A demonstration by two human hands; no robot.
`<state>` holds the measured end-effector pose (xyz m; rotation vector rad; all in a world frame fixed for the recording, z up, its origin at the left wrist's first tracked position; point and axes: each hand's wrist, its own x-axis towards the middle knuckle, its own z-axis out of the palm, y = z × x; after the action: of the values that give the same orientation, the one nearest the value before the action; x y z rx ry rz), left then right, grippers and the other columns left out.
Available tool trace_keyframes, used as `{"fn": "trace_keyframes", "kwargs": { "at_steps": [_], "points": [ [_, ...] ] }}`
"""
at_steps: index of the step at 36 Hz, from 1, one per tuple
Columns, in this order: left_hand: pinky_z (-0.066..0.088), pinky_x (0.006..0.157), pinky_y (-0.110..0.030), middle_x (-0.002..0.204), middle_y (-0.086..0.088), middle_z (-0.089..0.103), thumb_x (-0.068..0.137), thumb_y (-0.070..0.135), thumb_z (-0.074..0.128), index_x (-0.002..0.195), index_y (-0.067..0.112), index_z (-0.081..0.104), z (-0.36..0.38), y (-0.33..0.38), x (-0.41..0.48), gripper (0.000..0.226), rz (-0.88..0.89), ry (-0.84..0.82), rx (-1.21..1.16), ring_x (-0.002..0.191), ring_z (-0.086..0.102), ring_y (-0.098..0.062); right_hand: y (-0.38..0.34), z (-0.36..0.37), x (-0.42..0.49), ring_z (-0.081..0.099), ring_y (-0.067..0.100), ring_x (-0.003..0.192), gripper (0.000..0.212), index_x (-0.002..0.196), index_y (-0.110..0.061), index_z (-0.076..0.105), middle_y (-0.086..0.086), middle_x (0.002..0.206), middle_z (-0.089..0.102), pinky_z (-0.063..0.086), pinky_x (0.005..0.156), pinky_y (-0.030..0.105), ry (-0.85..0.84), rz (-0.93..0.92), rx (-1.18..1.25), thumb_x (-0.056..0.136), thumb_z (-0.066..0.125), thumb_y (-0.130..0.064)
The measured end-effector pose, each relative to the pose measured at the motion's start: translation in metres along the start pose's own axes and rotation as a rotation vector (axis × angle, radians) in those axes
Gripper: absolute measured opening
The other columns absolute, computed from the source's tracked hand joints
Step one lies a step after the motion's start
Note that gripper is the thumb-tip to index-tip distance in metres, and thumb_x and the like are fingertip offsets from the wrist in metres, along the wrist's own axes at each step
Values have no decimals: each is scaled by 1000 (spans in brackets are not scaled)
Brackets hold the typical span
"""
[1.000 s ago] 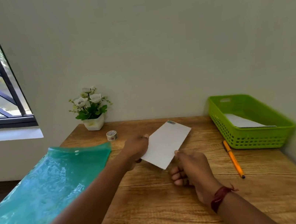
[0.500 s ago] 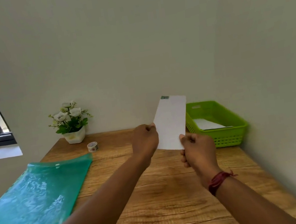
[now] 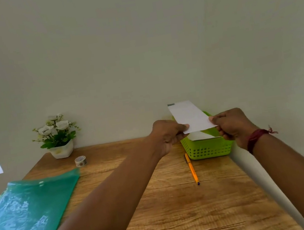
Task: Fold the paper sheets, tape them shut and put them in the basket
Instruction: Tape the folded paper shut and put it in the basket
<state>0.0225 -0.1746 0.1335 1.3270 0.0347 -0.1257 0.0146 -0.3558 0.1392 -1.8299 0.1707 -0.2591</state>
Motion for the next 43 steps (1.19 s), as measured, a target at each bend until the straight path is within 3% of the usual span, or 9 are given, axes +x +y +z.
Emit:
{"fn": "trace_keyframes", "kwargs": {
  "at_steps": [6, 14, 18, 23, 27, 32, 34, 38, 43],
  "points": [
    [60, 58, -25, 86, -15, 68, 73, -11, 80, 84, -6, 64, 22, -9, 19, 20, -19, 68, -13, 71, 70, -22, 10, -15, 27, 42, 14, 43, 15, 84, -2, 67, 7, 58, 52, 33, 35, 16, 47, 60, -91, 90, 70, -15],
    [55, 49, -20, 86, -14, 67, 73, -3, 83, 98, -8, 65, 31, -26, 41, 32, -74, 91, 42, 58, 66, -17, 35, -21, 60, 37, 18, 46, 16, 82, -3, 61, 13, 68, 47, 29, 39, 17, 33, 96, -212, 89, 70, -14],
    [53, 46, -19, 94, -17, 67, 74, -1, 83, 103, -10, 63, 31, -35, 49, 37, -59, 109, 75, 55, 65, -16, 49, -18, 72, 35, 18, 45, 18, 77, -2, 60, 10, 62, 44, 27, 38, 18, 18, 99, -293, 88, 70, -12],
    [52, 43, -21, 109, -24, 64, 72, 0, 85, 104, -11, 61, 32, -45, 62, 42, -15, 146, 168, 42, 63, -13, 59, -13, 87, 37, 19, 48, 34, 56, -8, 54, 6, 52, 43, 27, 50, 23, 71, 27, -463, 83, 73, -14],
    [54, 43, -23, 105, -24, 65, 72, 2, 85, 103, -12, 62, 30, -50, 71, 41, -2, 153, 207, 38, 61, -12, 61, -7, 93, 53, 27, 63, 23, 75, 0, 67, 9, 61, 54, 38, 59, 27, 93, 13, -587, 83, 72, -21],
    [45, 38, -18, 79, -18, 61, 74, 3, 84, 91, -6, 65, 25, -57, 70, 27, 26, 144, 242, 34, 56, -10, 65, -1, 94, 62, 33, 79, 23, 82, -2, 72, 9, 68, 59, 39, 64, 28, 109, -3, -699, 84, 70, -25],
    [49, 40, -21, 78, -17, 58, 75, 4, 84, 86, 2, 62, 22, -60, 70, 25, 55, 139, 269, 35, 56, -10, 69, 0, 94, 63, 34, 80, 25, 78, -1, 70, 9, 66, 58, 39, 63, 27, 110, -21, -716, 85, 69, -25],
    [59, 66, -42, 82, -13, 57, 77, 9, 84, 88, 7, 56, 19, -64, 71, 30, 95, 150, 286, 38, 56, -11, 72, 2, 93, 50, 20, 58, 26, 75, -1, 69, 7, 62, 56, 30, 49, 26, 109, -36, -743, 87, 66, -24],
    [63, 63, -40, 81, -11, 68, 83, 26, 80, 105, -1, 65, 15, -67, 72, 38, 119, 165, 349, 47, 63, -17, 76, 2, 94, 50, 19, 57, 28, 69, -6, 67, 7, 63, 58, 33, 51, 27, 169, -68, -747, 88, 63, -26]
  ]
}}
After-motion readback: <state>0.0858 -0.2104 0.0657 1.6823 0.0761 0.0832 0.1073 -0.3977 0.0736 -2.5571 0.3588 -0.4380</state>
